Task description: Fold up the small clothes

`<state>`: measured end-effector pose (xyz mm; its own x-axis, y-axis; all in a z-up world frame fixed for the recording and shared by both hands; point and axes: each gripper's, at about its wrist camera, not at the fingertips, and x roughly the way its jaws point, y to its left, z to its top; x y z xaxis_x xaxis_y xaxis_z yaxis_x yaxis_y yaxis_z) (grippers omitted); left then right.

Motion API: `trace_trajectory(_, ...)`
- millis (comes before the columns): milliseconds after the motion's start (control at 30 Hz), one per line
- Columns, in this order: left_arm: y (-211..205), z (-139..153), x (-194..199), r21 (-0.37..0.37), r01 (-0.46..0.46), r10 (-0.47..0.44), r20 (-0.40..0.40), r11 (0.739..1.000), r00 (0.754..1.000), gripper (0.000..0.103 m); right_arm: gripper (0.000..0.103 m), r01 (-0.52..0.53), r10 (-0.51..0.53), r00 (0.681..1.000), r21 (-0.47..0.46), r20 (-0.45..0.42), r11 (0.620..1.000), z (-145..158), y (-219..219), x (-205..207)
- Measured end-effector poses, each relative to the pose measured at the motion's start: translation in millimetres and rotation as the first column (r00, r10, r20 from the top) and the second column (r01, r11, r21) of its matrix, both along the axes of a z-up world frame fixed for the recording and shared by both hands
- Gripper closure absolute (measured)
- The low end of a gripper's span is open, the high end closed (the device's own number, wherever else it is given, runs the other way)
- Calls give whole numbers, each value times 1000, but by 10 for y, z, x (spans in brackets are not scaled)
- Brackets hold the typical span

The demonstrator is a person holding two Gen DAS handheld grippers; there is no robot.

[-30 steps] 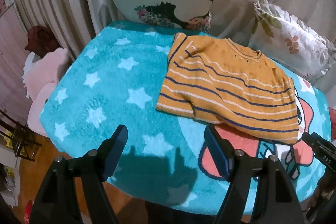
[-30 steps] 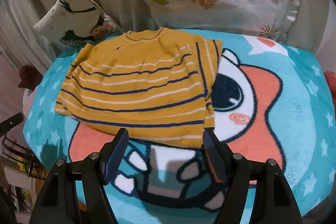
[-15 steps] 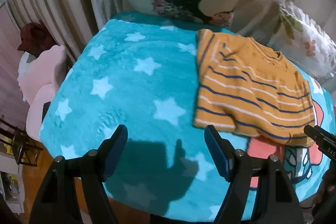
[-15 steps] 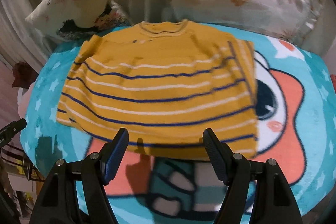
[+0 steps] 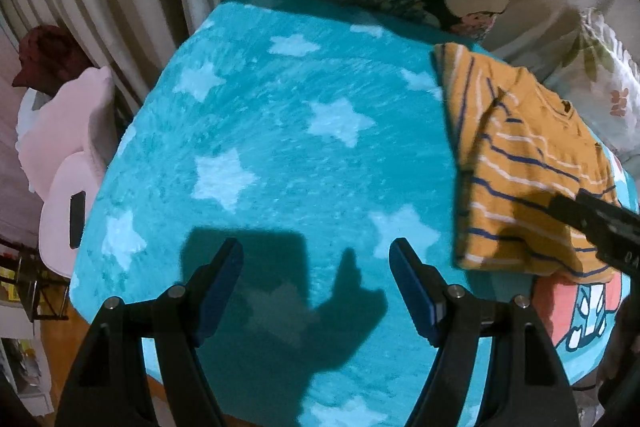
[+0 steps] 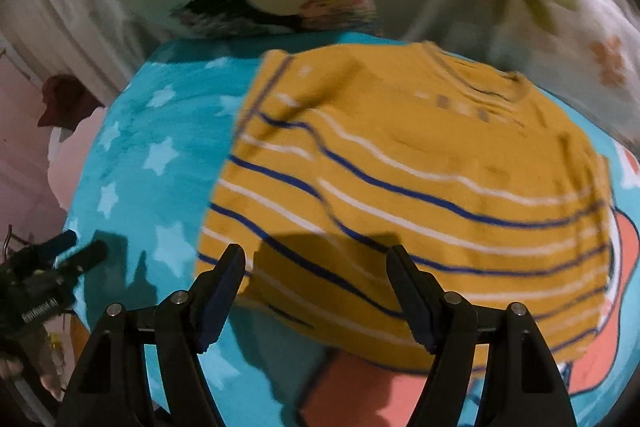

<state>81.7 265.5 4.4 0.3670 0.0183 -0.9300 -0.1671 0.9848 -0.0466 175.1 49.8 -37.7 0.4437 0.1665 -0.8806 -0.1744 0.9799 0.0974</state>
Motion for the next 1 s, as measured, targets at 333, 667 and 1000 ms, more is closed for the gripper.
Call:
trace_trajectory(333,200,-263,25,-100,-15,9,-64,995,998,28,26,-11,8,998,-43,-70,999,-258,521,588)
trace_trajectory(667,273,-418,-21,-168,-29,10,-112,985,994,28,24,18,-36,997,-251,-67,968,-480,885,908)
trace_trajectory(1000,269,-520,-105,-215,-31,6,-119,976,993,28,63,80,-71,997,-338,39,938,-489,857,863)
